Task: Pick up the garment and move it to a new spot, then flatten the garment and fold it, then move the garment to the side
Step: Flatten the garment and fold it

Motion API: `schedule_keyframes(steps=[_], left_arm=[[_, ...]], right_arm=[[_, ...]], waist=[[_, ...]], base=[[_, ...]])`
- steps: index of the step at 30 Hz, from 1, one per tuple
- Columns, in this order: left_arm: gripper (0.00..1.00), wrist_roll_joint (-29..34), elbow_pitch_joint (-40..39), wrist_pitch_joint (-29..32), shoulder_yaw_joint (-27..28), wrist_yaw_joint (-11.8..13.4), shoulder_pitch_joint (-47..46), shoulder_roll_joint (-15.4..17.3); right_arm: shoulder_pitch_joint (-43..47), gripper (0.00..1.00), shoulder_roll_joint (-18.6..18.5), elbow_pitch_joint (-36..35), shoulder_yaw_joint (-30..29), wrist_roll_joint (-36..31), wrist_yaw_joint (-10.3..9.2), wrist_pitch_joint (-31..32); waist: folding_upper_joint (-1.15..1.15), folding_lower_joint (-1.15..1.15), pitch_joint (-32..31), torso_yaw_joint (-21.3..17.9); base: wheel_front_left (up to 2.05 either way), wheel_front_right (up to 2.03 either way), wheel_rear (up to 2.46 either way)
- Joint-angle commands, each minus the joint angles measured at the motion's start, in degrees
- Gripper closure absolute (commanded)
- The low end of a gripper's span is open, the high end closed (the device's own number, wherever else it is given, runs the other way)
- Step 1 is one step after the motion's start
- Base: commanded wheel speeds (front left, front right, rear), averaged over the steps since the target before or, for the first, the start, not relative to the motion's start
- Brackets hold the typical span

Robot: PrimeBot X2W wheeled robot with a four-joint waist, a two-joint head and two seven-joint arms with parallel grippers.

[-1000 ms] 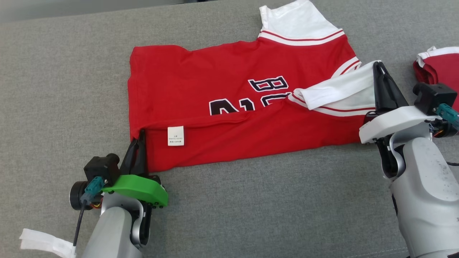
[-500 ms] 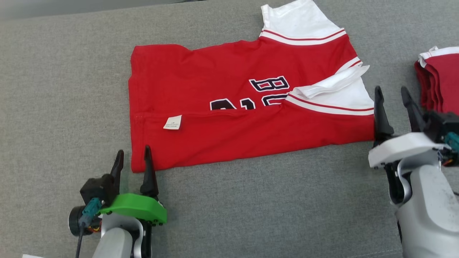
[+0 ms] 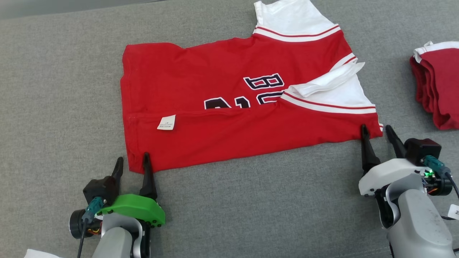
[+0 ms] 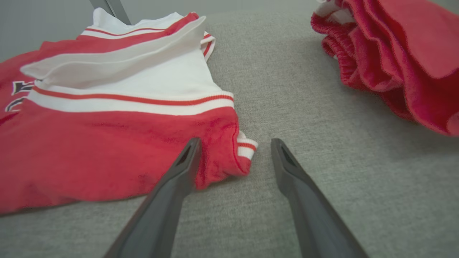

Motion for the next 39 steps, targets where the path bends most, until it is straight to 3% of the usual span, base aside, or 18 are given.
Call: schedule_keyframes(steps=[1, 2, 3, 4, 11, 22, 29, 38, 39], left_arm=[[0.00, -1.00, 3.06, 0.85, -0.71, 0.00, 0.17, 0.30], [0.02, -1.68, 4.89, 1.02, -1.66, -0.62, 0.04, 0.27], [0.26, -1.96, 5.93, 1.05, -2.32, -1.07, -0.13, 0.25], [1.00, -2.45, 7.21, 1.10, -3.34, -1.66, -0.29, 0.08], [1.00, -5.19, 8.26, 0.97, -5.46, -4.08, -1.28, -0.07], [1.00, -2.05, -1.88, 0.38, 0.91, -3.21, 2.30, 0.32], [1.00, -2.96, -0.69, 0.36, 2.01, -2.66, 10.60, 0.37], [1.00, -5.23, 2.56, 0.36, -2.07, -2.28, 18.33, 0.40], [0.58, -5.52, 2.49, 0.37, -2.26, -2.15, 18.39, 0.40]], right_arm=[[-0.43, 0.00, -0.07, 2.15, 0.49, -0.62, -0.10, -0.22], [-0.95, 0.56, -0.11, 3.62, 0.62, -0.43, -0.10, -0.03], [-1.12, 0.81, -0.06, 4.66, 1.12, -0.40, -0.10, -0.03], [-1.31, 1.00, 0.07, 5.59, 1.41, -0.25, -0.10, -0.02], [-1.35, 1.00, -0.20, 3.67, 0.03, 2.19, -0.11, -0.11], [0.56, 1.00, -0.15, -0.31, 1.36, 5.43, -0.11, -0.11], [7.56, 1.00, -0.95, 1.54, 2.83, 7.99, -0.11, -0.11], [19.08, 1.00, -1.40, 2.63, 3.15, 10.12, -0.11, -0.16], [19.43, 1.00, -1.39, 2.53, 3.16, 10.24, -0.11, -0.16]], waist=[[0.00, 0.00, 0.15, 0.04], [0.00, 0.00, 0.11, 0.11], [0.00, 0.00, 0.06, 0.19], [0.00, 0.00, -0.08, 0.26], [0.00, 0.00, -2.24, 0.69], [0.00, 0.00, -11.25, 1.20], [0.00, 0.00, -17.35, 1.17], [0.00, 0.00, -19.57, 1.99], [0.00, 0.00, -19.47, 2.02]], base=[[0.00, 0.00, 0.00], [0.00, 0.00, 0.00], [0.00, 0.00, 0.00], [0.00, 0.00, 0.00], [0.00, 0.00, 0.00], [0.00, 0.00, 0.00], [0.00, 0.00, 0.00], [0.00, 0.00, 0.00], [0.00, 0.00, 0.00]])
